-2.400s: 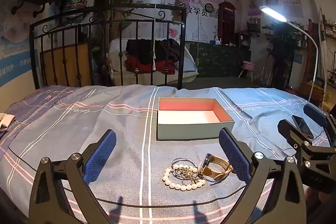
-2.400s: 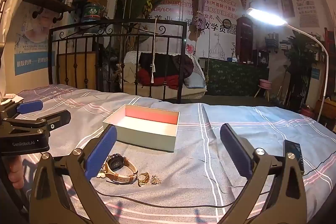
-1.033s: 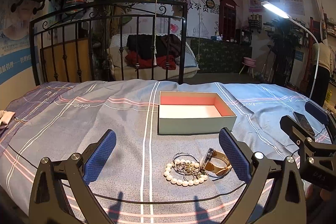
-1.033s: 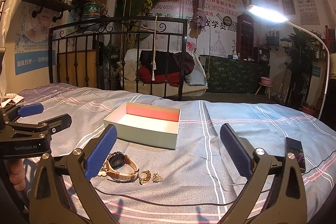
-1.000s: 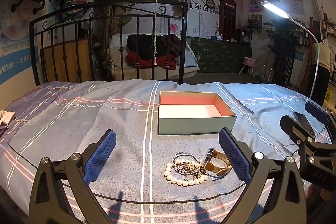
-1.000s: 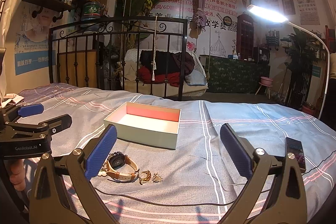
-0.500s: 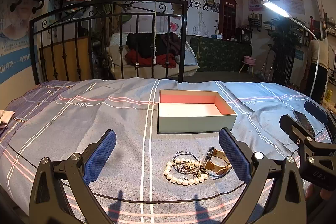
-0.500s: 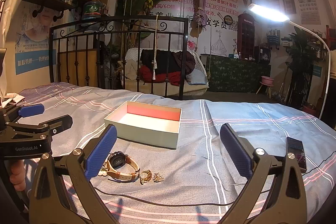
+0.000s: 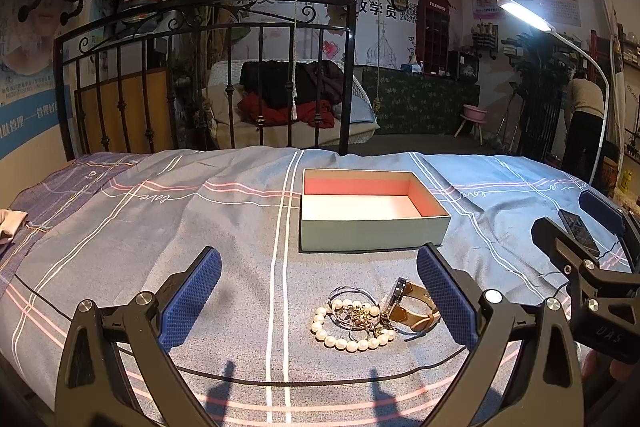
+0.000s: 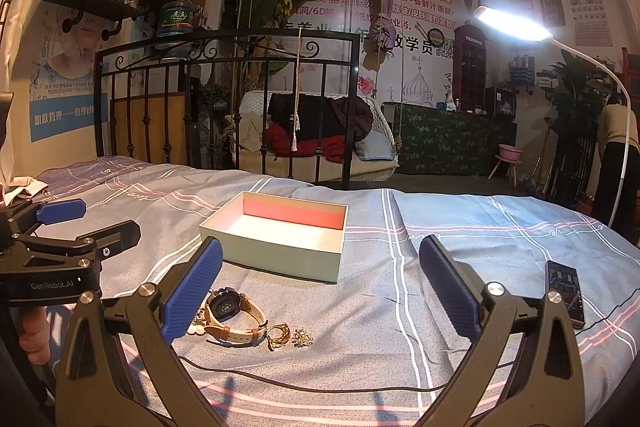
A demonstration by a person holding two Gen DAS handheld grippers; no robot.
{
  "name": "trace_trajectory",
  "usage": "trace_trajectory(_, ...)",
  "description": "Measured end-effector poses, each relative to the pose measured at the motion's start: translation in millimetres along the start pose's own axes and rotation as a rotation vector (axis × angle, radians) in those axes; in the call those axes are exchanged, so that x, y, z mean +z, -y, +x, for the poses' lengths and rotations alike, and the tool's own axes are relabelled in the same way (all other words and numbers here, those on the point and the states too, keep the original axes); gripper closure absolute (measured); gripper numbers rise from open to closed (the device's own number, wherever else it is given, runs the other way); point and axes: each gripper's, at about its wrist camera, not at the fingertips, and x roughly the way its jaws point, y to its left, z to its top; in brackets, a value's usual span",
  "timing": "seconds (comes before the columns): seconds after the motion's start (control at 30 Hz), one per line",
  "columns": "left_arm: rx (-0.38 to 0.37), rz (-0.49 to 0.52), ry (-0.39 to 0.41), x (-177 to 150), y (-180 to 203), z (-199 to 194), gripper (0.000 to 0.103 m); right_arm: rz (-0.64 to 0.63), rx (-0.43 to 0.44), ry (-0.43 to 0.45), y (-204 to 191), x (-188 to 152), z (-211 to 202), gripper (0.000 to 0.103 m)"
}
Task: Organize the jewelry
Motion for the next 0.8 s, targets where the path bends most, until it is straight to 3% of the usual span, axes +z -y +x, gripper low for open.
trace_trajectory(0.63,-0.007,-0.006,-0.009,-1.8,-1.3,1.1,0.007,-0.003,0.001,-0.003,-0.1,0.5,0.2,0.006)
trace_trajectory(0.8,-0.001,-0.005,-0.011,-2.1,-2.6,0.7,0.007,0.003,0.036,-0.012,-2.3,-0.5,3.4,0.006)
